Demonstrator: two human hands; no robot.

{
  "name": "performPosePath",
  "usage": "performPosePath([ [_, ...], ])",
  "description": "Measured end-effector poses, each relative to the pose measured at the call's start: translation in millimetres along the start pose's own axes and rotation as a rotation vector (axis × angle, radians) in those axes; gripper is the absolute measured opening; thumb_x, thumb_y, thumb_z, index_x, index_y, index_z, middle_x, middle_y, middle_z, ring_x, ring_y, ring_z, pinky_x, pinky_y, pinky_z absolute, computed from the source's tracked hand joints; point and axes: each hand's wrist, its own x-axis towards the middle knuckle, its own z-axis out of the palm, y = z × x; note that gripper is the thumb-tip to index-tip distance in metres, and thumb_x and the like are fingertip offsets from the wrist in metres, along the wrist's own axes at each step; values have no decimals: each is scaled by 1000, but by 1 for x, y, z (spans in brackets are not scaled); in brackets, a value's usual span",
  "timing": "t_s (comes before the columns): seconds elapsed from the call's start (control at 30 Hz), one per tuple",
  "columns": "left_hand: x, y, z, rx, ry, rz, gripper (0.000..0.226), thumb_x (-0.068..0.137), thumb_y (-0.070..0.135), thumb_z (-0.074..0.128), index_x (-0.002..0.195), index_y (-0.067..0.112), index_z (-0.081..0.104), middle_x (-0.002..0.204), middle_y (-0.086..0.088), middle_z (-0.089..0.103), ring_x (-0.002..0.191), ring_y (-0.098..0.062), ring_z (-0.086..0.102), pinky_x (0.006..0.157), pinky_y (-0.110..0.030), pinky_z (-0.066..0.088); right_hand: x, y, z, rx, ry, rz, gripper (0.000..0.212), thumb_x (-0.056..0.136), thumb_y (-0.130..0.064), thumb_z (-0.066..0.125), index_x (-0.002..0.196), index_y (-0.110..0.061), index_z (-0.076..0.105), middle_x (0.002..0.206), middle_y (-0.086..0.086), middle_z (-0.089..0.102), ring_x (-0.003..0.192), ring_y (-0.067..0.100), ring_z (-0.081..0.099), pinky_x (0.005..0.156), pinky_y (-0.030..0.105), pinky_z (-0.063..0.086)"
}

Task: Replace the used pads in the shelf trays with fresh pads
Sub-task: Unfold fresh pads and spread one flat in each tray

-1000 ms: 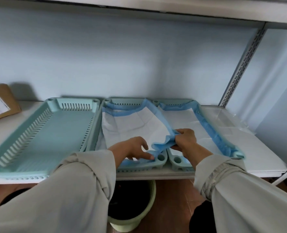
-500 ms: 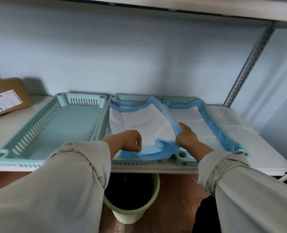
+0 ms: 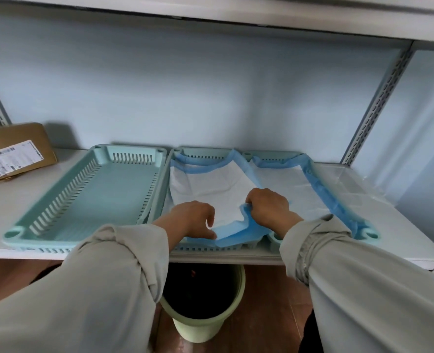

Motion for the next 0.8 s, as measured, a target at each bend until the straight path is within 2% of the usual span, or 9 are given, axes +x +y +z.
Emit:
performPosePath([
  [0.1, -6, -3, -3, 49, -52, -1, 33, 84, 39, 64, 110, 21, 58, 118, 0, 60, 111, -21, 54, 85, -31, 43, 1, -3, -3, -33, -99, -6, 27, 94, -15, 47, 118, -10, 58, 117, 11, 60, 105, 28, 58, 78, 32, 42],
  [0.23, -10, -7, -5, 166, -67, -6, 29, 84, 25, 60, 113, 20, 58, 120, -3, 59, 109, -23, 57, 83, -32, 45, -1, -2, -3, -23, -116, 10, 29, 93, -11, 46, 121, -10, 56, 120, 12, 58, 107, 28, 57, 86, 33, 45],
  [0.43, -18, 4, 3, 312, 17, 2, 32, 90, 32, 51, 118, 16, 52, 117, -6, 56, 105, -25, 58, 76, -33, 42, -12, 6, 5, -50, -171, -12, 36, 95, -18, 47, 130, -17, 51, 129, 9, 54, 116, 27, 54, 95, 35, 43],
  [0.53, -17, 11, 1, 479, 59, 1, 23, 91, 10, 51, 114, 11, 57, 115, -7, 62, 105, -26, 61, 74, -31, 42, -12, 8, 8, -51, -149, -11, 38, 96, -14, 45, 133, -16, 49, 132, 10, 52, 119, 28, 52, 97, 35, 41],
  [0.6, -18, 8, -12, 595, 137, -24, 28, 89, -1, 52, 114, 9, 59, 112, -7, 65, 103, -27, 63, 73, -32, 43, -8, 11, 4, -38, -64, 24, 33, 94, -9, 45, 126, -10, 55, 125, 13, 57, 112, 31, 56, 92, 35, 44],
  [0.7, -26, -10, -36, 640, 256, -85, 31, 89, -1, 53, 117, 11, 57, 111, -7, 65, 104, -28, 64, 68, -30, 37, -4, 14, -5, -56, 208, -8, 32, 92, -7, 45, 120, -13, 60, 113, 14, 64, 102, 33, 61, 83, 37, 48],
  [0.73, -30, -15, -42, 665, 218, -95, 32, 88, -1, 53, 118, 11, 56, 111, -6, 65, 104, -28, 63, 67, -30, 36, -5, 12, -5, -52, 221, -66, 35, 92, -7, 45, 122, -17, 59, 115, 13, 64, 103, 32, 60, 84, 37, 48],
  [0.8, -40, -19, -40, 704, 29, -106, 32, 90, 0, 53, 120, 11, 56, 116, -5, 63, 108, -26, 62, 70, -29, 37, -11, 8, 4, -59, 28, -203, 43, 91, -6, 44, 126, -26, 57, 124, 8, 60, 111, 29, 58, 92, 38, 46],
])
